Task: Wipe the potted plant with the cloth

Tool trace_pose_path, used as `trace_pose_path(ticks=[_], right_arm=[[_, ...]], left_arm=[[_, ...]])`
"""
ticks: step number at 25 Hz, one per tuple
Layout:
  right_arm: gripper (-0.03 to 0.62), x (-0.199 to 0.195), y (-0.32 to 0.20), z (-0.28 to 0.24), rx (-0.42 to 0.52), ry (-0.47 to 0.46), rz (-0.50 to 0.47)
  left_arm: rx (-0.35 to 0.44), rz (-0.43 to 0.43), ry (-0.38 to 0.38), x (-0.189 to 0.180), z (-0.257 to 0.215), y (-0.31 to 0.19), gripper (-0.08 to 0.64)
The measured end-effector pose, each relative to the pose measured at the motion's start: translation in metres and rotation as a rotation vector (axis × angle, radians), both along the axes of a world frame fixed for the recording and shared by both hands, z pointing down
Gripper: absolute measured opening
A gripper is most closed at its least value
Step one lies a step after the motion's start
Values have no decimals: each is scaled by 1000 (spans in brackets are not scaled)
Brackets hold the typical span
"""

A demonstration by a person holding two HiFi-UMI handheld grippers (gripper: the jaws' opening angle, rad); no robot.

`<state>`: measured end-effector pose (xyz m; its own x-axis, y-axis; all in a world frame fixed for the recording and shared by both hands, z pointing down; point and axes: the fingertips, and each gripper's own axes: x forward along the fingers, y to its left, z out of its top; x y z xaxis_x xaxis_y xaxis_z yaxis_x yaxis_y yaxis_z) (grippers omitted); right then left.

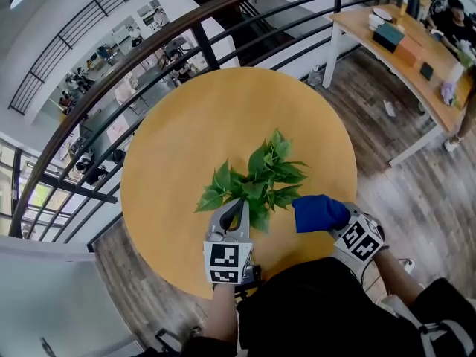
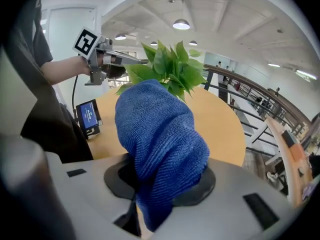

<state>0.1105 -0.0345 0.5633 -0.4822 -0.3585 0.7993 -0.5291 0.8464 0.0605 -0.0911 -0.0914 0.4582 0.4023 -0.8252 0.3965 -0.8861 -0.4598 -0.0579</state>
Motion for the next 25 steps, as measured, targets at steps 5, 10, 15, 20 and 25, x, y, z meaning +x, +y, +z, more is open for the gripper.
trace_pose_path(ticks=[5,10,15,20,25], right_arm=[[135,17,-12,-8,-86,-204,154],[135,-2,-21,-46,23,-323,118],[135,-51,-19,-108,172,-430,-45],[135,-80,-4,-62,158,-238,-164],[135,-59,3,-27,115,-145,-151]], left_arm=[[5,-17,12,1,-2,-3,0],[4,-10,19,4,-1,0,0],[1,5,17,12,-1,0,0],[22,6,25,9,-8,2,2],[34,-11,35,1,-7,14,3]])
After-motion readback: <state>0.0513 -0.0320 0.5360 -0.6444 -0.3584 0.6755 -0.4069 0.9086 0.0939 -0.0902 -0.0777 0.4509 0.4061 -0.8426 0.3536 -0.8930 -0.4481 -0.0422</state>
